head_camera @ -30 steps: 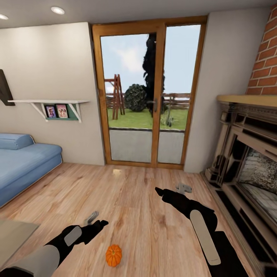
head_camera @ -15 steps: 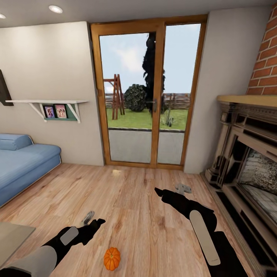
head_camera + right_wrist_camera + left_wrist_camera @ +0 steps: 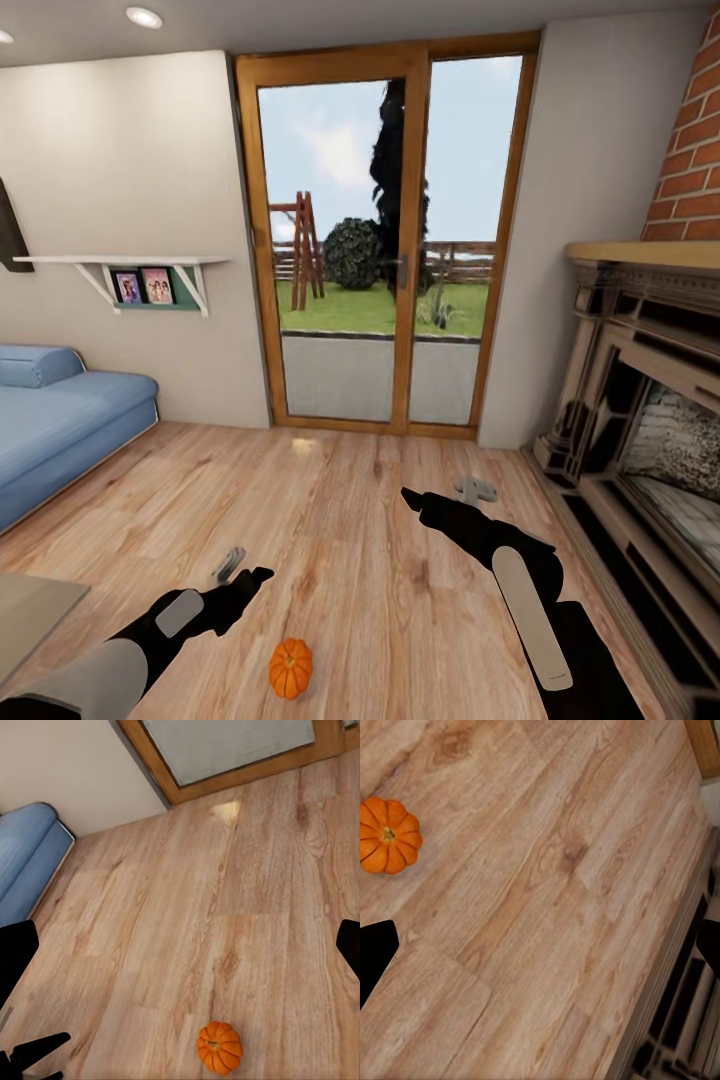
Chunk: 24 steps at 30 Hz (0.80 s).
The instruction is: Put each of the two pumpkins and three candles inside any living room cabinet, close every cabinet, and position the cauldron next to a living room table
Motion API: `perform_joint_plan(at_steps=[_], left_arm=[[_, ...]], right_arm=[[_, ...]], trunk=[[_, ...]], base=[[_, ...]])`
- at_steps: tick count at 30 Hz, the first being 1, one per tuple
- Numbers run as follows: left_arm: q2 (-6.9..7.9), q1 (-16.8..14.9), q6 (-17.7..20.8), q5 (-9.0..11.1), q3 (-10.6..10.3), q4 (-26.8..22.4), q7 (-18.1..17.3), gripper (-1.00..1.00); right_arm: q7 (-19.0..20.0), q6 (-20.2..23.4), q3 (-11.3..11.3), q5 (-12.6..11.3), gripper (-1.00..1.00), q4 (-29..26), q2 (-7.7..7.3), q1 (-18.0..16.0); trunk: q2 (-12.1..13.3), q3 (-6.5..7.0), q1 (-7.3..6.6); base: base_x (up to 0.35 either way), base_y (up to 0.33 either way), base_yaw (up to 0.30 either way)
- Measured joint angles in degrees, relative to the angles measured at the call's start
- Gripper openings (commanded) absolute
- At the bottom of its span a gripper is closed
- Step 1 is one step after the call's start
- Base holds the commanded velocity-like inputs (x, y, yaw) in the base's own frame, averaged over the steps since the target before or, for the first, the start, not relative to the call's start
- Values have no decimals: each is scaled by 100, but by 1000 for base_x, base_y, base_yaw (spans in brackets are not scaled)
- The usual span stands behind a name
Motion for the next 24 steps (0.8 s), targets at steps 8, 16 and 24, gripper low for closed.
perform_joint_plan(at_steps=[8,16,24], left_arm=[[64,5,9,7,8,12,-91,100],[275,5,50,30,15,21,-452,100],[518,12,34,229,38,25,-627,100]], right_arm=[[0,7,-7,1,100,-2,0,0],[8,11,-10,1,100,-2,-2,2],[16,17,-25,-2,100,-3,-8,1]], trunk=[[-321,-144,176],[-642,-287,352],[-963,-431,527]], base=[[0,0,0],[0,0,0],[0,0,0]])
